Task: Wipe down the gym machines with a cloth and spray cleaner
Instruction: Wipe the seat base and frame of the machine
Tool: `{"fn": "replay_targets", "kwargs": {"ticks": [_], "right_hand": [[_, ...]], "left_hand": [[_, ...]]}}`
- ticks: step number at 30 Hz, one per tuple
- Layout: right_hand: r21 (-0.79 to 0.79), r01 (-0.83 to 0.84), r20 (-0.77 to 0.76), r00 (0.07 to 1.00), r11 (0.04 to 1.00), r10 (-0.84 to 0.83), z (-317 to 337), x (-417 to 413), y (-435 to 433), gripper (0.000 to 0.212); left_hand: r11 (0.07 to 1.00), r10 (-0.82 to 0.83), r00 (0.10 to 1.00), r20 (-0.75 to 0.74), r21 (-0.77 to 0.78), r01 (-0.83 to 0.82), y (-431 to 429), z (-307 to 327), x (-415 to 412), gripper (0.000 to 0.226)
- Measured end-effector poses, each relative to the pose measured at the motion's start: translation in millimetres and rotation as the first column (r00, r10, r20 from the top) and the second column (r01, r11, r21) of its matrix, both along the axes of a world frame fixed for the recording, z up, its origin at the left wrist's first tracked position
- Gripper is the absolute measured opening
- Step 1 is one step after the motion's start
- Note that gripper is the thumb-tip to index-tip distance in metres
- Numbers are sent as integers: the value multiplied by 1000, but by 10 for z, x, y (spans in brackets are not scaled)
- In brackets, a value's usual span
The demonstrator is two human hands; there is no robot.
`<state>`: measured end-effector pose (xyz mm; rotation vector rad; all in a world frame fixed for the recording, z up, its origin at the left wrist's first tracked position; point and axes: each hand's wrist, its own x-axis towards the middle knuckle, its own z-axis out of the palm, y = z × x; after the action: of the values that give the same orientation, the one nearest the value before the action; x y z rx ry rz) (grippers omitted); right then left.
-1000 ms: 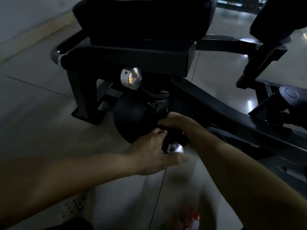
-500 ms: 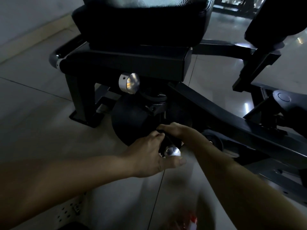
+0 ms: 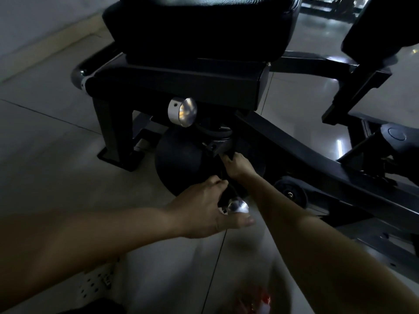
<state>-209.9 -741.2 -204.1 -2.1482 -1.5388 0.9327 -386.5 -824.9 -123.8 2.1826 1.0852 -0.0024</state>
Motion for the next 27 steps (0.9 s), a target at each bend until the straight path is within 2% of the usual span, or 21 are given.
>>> {"fn": "replay_targets", "kwargs": {"ticks": [3, 4, 6, 8, 10, 11, 13, 15, 16, 17, 18, 20, 21, 22, 24, 25, 27], "right_hand": [[-41, -23, 61, 998, 999, 25, 10, 59, -200, 44], [-60, -41, 8, 999, 997, 42, -8, 69, -260, 39], [-61, -1, -200, 980, 998, -11, 11, 106, -414, 30], [-114, 32, -310, 948, 993, -66, 92, 185, -589, 26], [-250, -80, -328, 945, 965, -7, 177, 286, -815, 23], [-304, -172, -355, 933, 937, 56, 207, 330, -940, 21], [-365, -262, -421, 902, 893, 92, 279, 376, -1202, 21], [-327, -212, -473, 881, 921, 35, 316, 428, -1428, 21], [-304, -172, -500, 866, 937, -3, 359, 443, -1510, 22], [-268, -131, -554, 831, 954, -41, 408, 458, -1589, 24], [-239, -112, -608, 792, 964, -59, 451, 482, -1659, 28], [-203, -83, -730, 677, 976, -94, 589, 492, -1815, 30], [-192, -63, -782, 612, 979, -114, 647, 475, -1888, 29], [-193, -67, -824, 553, 979, -124, 684, 460, -1946, 28], [-239, -74, -871, 457, 968, -180, 726, 429, -2019, 26], [-279, -75, -886, 405, 957, -226, 752, 412, -2039, 26], [-335, -81, -906, 302, 939, -297, 755, 408, -2061, 39]], "left_hand": [[1000, 4, 999, 35, -2, -4, -12, 16, -16, 103], [1000, 7, 999, 41, -1, -7, -9, 8, -22, 107], [1000, -3, 1000, 28, 14, 3, -16, 17, -13, 109], [999, -13, 1000, -16, 36, 13, -25, 27, -4, 96], [997, -30, 998, -62, 73, 34, -20, 61, 14, 74], [996, -42, 996, -82, 77, 48, -15, 93, 30, 72], [993, -77, 985, -152, 79, 89, 2, 144, 48, 84], [960, -107, 957, -271, 221, 170, 4, 260, 46, 100], [903, -113, 949, -295, 367, 222, 1, 326, 49, 96], [803, -160, 957, -243, 531, 269, -32, 412, 68, 84], [686, -274, 949, -153, 661, 305, -94, 514, 98, 67], [480, -555, 829, -65, 789, 383, -280, 633, 161, 36], [438, -641, 765, -63, 789, 431, -397, 623, 182, 28], [444, -671, 738, -70, 760, 475, -497, 571, 184, 24], [570, -600, 795, -85, 652, 500, -638, 385, 157, 33], [622, -534, 835, -134, 607, 495, -681, 272, 144, 45], [646, -424, 846, -323, 547, 533, -765, 137, 177, 78]]}}
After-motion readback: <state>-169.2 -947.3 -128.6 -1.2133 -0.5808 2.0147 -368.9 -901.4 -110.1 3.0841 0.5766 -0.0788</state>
